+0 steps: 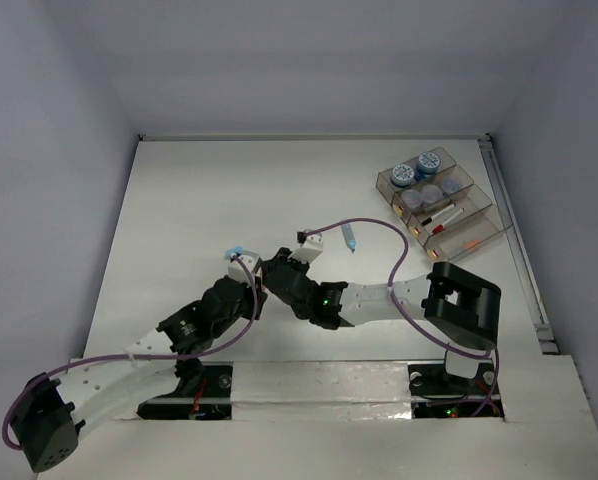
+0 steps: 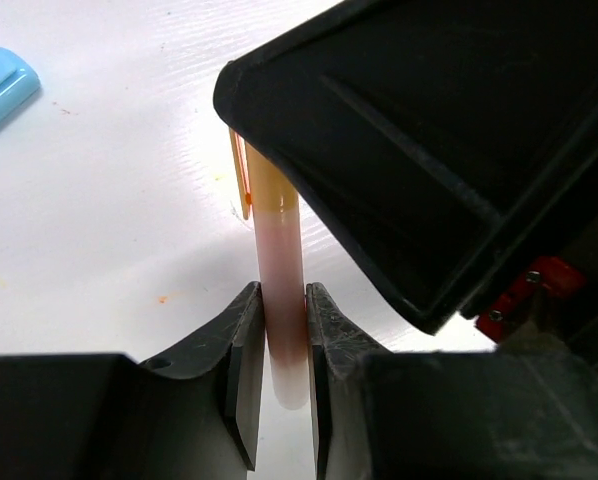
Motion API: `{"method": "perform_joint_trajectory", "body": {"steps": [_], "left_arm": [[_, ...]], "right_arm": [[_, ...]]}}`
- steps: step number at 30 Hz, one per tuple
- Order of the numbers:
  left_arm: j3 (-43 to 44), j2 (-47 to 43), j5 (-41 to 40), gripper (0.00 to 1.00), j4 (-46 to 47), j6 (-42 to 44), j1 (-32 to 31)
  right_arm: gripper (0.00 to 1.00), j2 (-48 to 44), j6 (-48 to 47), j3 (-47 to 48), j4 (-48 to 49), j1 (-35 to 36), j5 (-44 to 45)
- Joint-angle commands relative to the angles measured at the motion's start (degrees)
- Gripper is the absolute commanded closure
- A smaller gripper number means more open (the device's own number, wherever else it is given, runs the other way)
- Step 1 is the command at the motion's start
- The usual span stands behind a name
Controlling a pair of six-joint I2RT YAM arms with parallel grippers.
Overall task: Sort the stationery into containers
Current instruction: Close the pen cap on the pen, then place the pen in the storage box.
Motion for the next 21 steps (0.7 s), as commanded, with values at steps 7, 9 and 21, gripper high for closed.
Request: {"method": "perform_joint_trajectory", "body": {"steps": [7,9,21], "left_arm": [[7.73,6.33,2.38,0.86,34.43,1.83,0.81],[8.43,8.35,2.3,0.74,33.99,1.92,0.81],[9.41,11.71,5.11,0.4,33.81,2.62,0.81]], "right_arm": [[1.0,-7.76,-4.86,-5.28,-8.99,-0.56,-16.2],[1.0,-11.44,-7.23,-5.45,-7.94,-5.31,-15.94],[1.0,-23.49,-9.69,-6.42,-10.63,-30.62,-17.79]]}}
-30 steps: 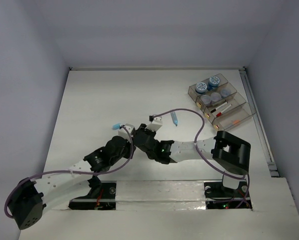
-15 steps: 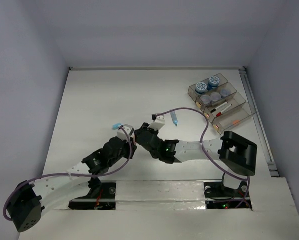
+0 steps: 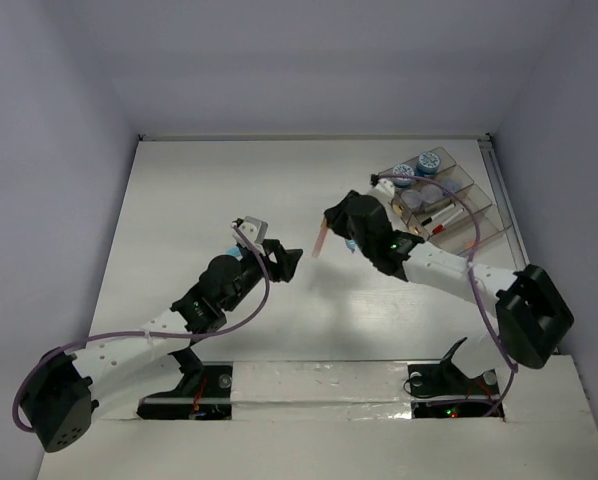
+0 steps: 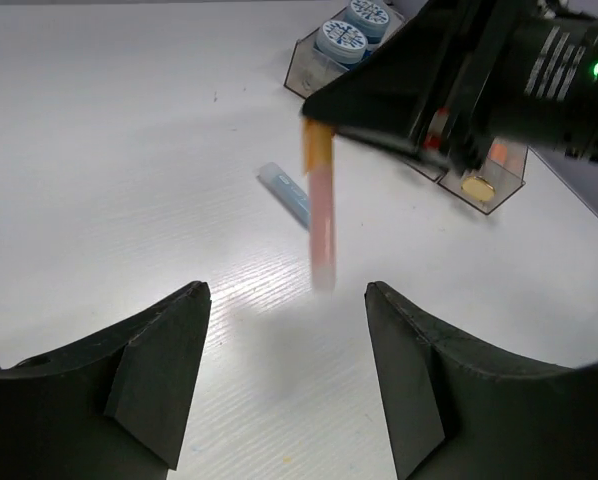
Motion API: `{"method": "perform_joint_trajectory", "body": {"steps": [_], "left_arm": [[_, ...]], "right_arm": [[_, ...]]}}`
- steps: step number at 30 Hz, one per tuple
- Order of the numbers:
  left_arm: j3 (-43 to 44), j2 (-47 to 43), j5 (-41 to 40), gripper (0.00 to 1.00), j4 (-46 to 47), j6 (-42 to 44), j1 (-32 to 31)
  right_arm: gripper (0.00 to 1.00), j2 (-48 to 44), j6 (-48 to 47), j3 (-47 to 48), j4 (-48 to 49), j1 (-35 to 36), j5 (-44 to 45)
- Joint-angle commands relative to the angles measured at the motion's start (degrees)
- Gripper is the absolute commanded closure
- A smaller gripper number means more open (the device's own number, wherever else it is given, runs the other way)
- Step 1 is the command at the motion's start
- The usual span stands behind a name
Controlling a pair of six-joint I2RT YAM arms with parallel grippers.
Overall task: Sort the stationery into containers
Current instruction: Place the pen in the storage box.
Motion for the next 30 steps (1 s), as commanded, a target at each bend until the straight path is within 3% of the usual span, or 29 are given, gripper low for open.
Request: {"method": "perform_joint_trajectory", "body": {"steps": [1,4,9,15,20,30], "left_arm": [[1.14,-1.04,1.0,0.39,4.61,0.19,-0.22],[1.14,-0.87,1.09,0.34,4.61,-0.33,-0.22],[2.02,2.99,1.61,0.22,5.14,-0.86,-0.22],[2.2,5.55,0.3,0.17,5.84,-0.25,-0.22],[2.2,5.11,0.29,0.16,5.58,-0.07,-0.22],[2.63,6.34,0.65,0.16,5.58,-0.07,-0.22]], "right_arm": [[1.0,-6.25,-1.83,-1.85,-2.48,-7.39,-1.33],[1.0,-13.02,-4.37,-4.92,-5.64,-13.9,-0.71],[1.0,-22.07,-9.38,-9.66,-9.95,-33.41,-2.02],[1.0,-20.68,-12.03,-9.85,-11.45,-51.24,-4.83],[1.0,-19.29,-13.43,-10.47,-10.75,-57.51,-6.67],[0.97,-9.7,-14.84,-6.96,-9.25,-59.27,-6.95]]}}
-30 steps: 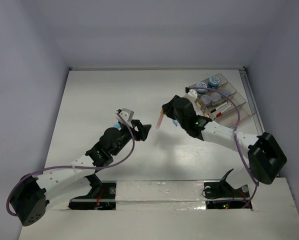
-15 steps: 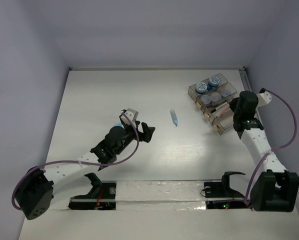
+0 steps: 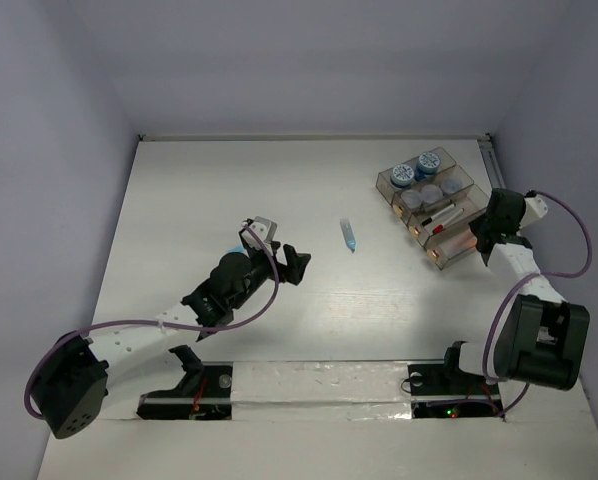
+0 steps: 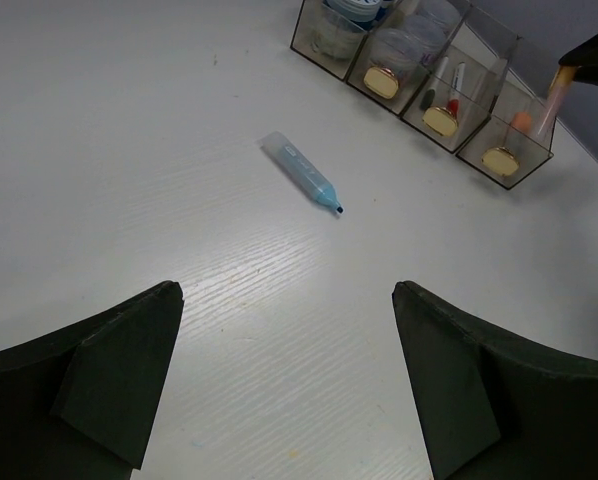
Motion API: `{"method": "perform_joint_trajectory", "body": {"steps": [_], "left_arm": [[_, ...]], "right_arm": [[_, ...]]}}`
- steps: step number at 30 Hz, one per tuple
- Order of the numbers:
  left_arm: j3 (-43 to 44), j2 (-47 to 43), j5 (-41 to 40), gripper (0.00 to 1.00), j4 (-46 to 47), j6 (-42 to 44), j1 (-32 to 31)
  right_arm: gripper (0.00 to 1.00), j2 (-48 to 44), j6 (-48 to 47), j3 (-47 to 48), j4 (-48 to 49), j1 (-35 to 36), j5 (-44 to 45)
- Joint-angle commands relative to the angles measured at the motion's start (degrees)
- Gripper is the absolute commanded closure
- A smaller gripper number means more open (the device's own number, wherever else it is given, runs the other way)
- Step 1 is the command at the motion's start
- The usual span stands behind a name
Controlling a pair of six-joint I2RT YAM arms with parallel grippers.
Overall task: Sort the stationery into containers
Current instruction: Place the pen in the storage box, then pick up the pen from the center of the board.
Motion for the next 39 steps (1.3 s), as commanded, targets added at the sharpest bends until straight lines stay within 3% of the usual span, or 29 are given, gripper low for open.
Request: {"method": "perform_joint_trajectory", "body": {"steps": [1,2,5,8,11,15,21,24,32,39], "left_arm": [[2.64,-0.06,-0.01,0.16,2.87,0.15,-0.22],[2.55,-0.15,-0.01,0.16,2.87,0.06,-0.22],[2.64,-0.06,0.08,0.16,2.87,0.06,-0.22],[2.81,0.29,0.17,0.16,2.95,0.06,-0.22],[2.99,0.73,0.34,0.17,2.96,-0.03,-0.22],[2.99,0.64,-0.35,0.17,2.69,0.23,-0.22],[2.55,-0.41,-3.08,0.17,2.16,0.67,-0.74],[2.55,-0.33,-3.79,0.17,2.16,0.67,-0.74],[2.81,1.17,-4.75,0.17,1.72,1.11,-0.74],[2.99,2.48,-4.4,0.18,2.34,0.76,-0.74]], "right_arm": [[0.91,1.49,-1.77,3.76,2.07,-0.94,-0.63],[0.66,1.5,-2.21,3.93,1.81,-0.94,-0.63],[0.3,0.27,-2.82,4.99,0.32,-0.94,-2.12],[0.21,-3.58,-3.96,4.9,0.66,-0.94,-6.33],[0.21,-7.8,-5.53,3.94,1.89,1.59,-16.24],[0.21,-8.34,-10.37,6.22,-2.58,16.17,-14.35],[0.31,-4.93,-11.26,6.39,-2.42,29.53,-19.34],[0.36,0.43,-13.72,9.46,-3.55,32.62,-21.53],[0.34,20.89,-20.49,21.32,-9.26,37.73,-24.01],[0.34,30.66,-24.44,28.27,-13.74,39.66,-21.11]]}}
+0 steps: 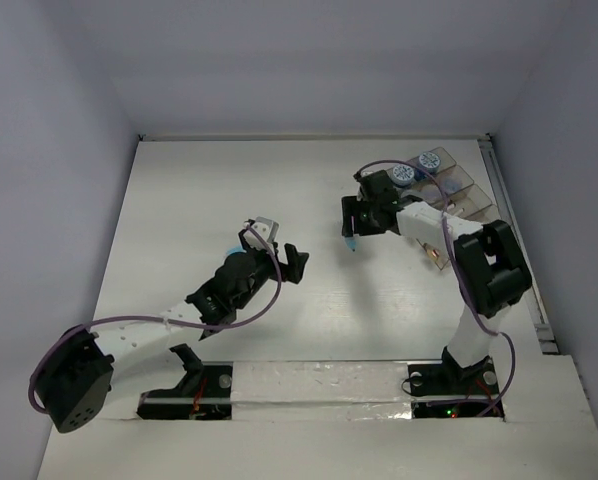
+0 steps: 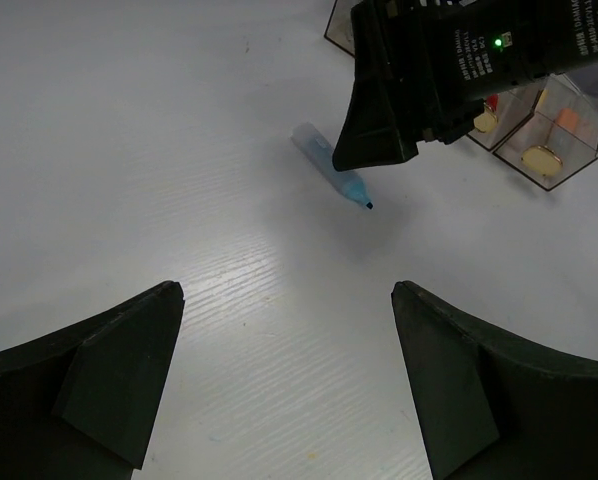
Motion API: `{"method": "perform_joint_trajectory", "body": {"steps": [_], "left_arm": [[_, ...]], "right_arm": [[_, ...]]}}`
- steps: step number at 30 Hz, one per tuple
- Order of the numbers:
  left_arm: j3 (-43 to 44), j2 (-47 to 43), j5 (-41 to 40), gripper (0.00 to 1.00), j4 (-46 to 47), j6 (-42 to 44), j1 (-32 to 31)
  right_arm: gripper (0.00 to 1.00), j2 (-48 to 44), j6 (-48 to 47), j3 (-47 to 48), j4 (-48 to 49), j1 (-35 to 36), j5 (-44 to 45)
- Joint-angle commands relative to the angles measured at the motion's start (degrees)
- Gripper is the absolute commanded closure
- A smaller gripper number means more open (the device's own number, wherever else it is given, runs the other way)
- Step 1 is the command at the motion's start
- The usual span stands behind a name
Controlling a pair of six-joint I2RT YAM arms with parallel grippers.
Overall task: Sort the stationery into containers
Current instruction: Pick up the pen from the center of the board.
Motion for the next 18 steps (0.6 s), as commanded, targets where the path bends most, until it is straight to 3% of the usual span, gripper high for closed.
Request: {"method": "perform_joint_trajectory", "body": {"steps": [1,6,10,13,14,16,18], "left_arm": [[2.92,0.6,-0.45,0.18,2.23,0.37,-0.09],[2.83,0.69,-0.62,0.18,2.32,0.19,-0.09],[2.92,1.4,1.13,0.18,3.02,-0.68,-0.09],[3.18,2.36,1.92,0.18,3.02,-1.47,-0.09],[3.27,2.54,2.1,0.18,3.11,-1.56,-0.09],[3.45,3.24,2.71,0.19,3.11,-2.35,-0.09],[3.36,3.94,4.11,0.21,3.46,-3.23,0.61]], "right_arm": [[0.35,3.33,-3.9,5.76,-3.26,0.89,1.27],[0.38,7.56,-6.44,8.06,-5.72,2.47,1.71],[0.49,9.67,-6.8,8.32,-6.16,3.0,1.98],[0.74,10.02,-7.5,7.53,-5.64,3.0,1.71],[0.87,10.02,-7.59,7.27,-5.72,3.0,1.63],[0.96,8.71,-8.38,5.69,-4.76,3.0,1.54],[1.0,6.34,-9.52,2.63,-2.58,4.31,1.1]]}}
